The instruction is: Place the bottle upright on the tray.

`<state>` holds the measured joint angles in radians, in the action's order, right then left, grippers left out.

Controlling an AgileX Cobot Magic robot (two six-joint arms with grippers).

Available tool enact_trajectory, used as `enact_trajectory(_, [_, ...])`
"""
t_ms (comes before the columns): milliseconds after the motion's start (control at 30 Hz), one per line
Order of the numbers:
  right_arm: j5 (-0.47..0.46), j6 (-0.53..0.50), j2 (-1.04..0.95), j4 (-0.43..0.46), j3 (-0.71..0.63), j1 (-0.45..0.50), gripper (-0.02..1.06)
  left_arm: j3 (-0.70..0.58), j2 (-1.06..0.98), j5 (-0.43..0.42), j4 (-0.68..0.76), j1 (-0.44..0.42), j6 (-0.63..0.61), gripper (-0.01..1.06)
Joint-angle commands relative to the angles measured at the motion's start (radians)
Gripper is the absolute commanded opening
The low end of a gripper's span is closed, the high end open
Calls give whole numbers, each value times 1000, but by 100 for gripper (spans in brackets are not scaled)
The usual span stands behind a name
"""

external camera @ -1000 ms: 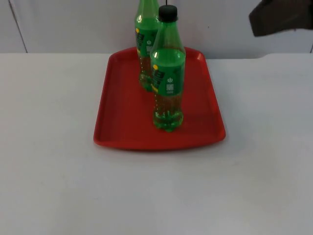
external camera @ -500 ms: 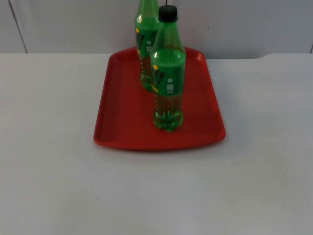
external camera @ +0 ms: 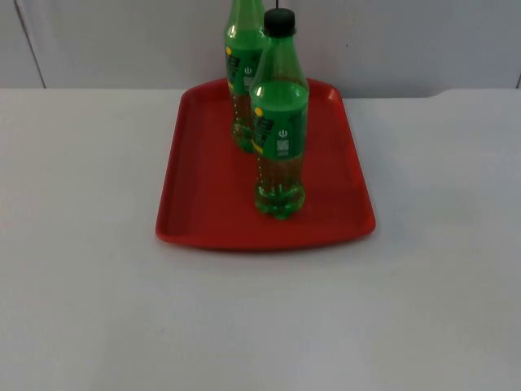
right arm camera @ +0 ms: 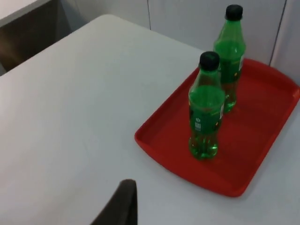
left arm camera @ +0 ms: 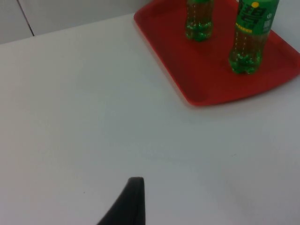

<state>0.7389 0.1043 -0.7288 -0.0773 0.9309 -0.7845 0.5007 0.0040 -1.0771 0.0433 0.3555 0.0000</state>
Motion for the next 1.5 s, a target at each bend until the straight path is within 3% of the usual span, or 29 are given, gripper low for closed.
enact_trajectory(0, [-5, -51, 29, 26, -18, -6, 105, -5, -4, 2, 3, 3, 0, 105])
enact_trajectory(100, [-3, -129, 81, 77, -75, -6, 105, -5, -4, 2, 3, 3, 0, 105])
enact_trajectory(267, [-20, -172, 145, 111, -150, -6, 105, -5, -4, 2, 3, 3, 0, 105])
enact_trajectory(900, [-10, -180, 533, 135, -376, -6, 105, -5, -4, 2, 3, 3, 0, 105])
enact_trajectory(1067, [54, -180, 631, 155, -378, -6, 105, -5, -4, 2, 3, 3, 0, 105])
enact_trajectory(1200, [161, -180, 726, 158, -378, -6, 105, -5, -4, 2, 3, 3, 0, 105])
enact_trajectory(1467, [292, -180, 729, 127, -383, -6, 105, -5, -4, 2, 3, 3, 0, 105])
